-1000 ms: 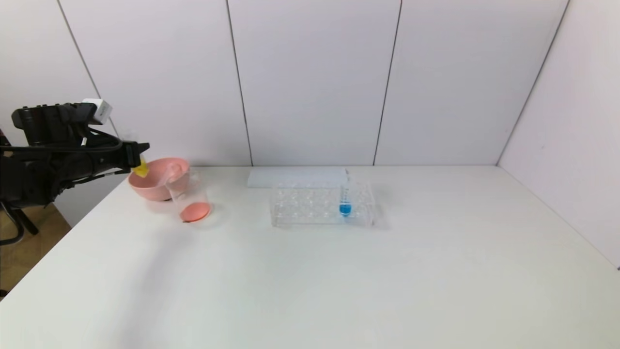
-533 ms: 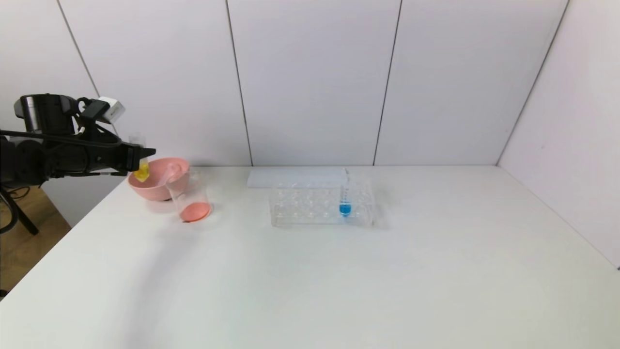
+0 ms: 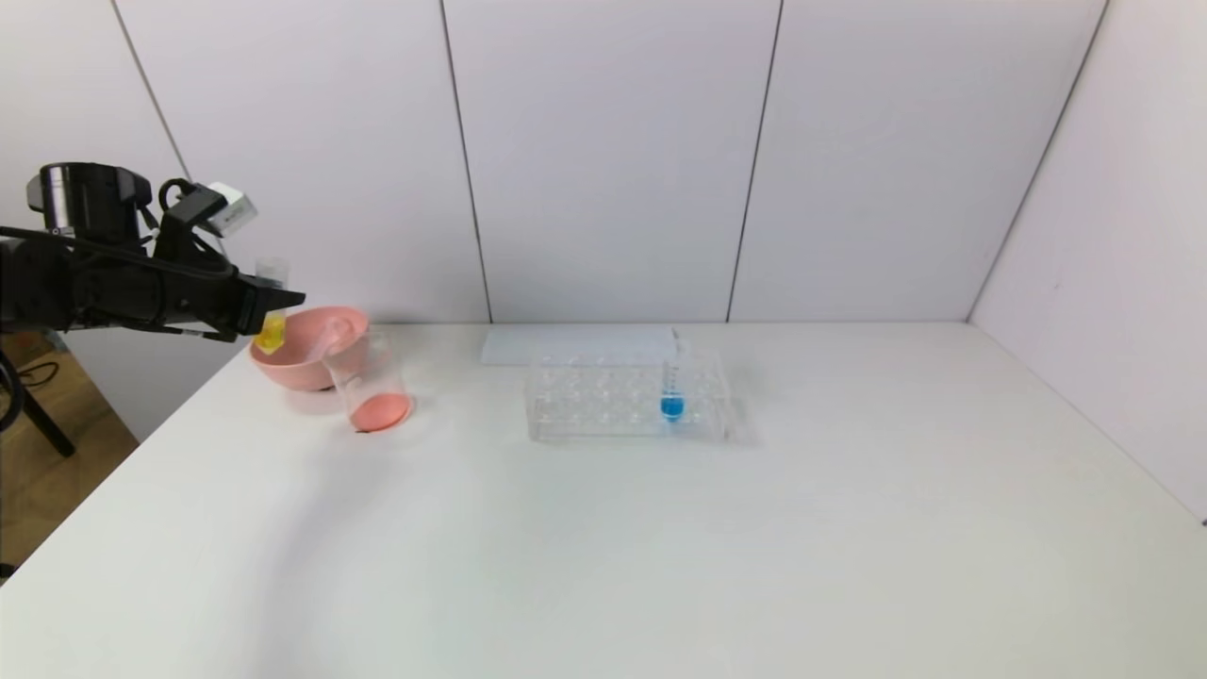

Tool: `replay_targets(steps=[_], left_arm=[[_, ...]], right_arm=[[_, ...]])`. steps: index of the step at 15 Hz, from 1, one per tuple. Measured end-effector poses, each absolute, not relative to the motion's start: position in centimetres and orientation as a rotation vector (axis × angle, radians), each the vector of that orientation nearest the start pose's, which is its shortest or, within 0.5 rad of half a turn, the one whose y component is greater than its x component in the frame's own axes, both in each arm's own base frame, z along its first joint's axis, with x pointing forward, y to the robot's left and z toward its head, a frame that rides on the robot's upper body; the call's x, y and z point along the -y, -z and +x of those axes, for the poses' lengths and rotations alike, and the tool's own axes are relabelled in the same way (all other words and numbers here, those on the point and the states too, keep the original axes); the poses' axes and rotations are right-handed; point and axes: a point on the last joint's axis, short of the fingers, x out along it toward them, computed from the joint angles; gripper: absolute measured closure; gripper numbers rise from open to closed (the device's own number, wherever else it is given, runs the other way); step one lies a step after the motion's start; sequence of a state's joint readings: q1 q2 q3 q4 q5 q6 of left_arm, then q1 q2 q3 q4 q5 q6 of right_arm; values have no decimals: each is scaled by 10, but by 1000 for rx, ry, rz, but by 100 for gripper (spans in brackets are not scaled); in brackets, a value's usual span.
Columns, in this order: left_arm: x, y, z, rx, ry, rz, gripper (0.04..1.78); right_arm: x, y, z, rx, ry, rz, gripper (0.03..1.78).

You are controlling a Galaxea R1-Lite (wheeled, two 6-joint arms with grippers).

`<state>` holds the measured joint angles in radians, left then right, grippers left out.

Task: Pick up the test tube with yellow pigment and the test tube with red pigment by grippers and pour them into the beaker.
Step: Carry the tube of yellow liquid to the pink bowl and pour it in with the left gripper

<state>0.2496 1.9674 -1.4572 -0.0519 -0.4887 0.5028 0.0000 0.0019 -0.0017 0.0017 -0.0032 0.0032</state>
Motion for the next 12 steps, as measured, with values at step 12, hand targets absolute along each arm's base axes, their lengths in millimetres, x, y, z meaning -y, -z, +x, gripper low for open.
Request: replay_targets(steps=[12], left_arm=[[-82,-227,374,-457,468,579,135]], right_arm=[[0,-76,-23,-2,4,3,11]])
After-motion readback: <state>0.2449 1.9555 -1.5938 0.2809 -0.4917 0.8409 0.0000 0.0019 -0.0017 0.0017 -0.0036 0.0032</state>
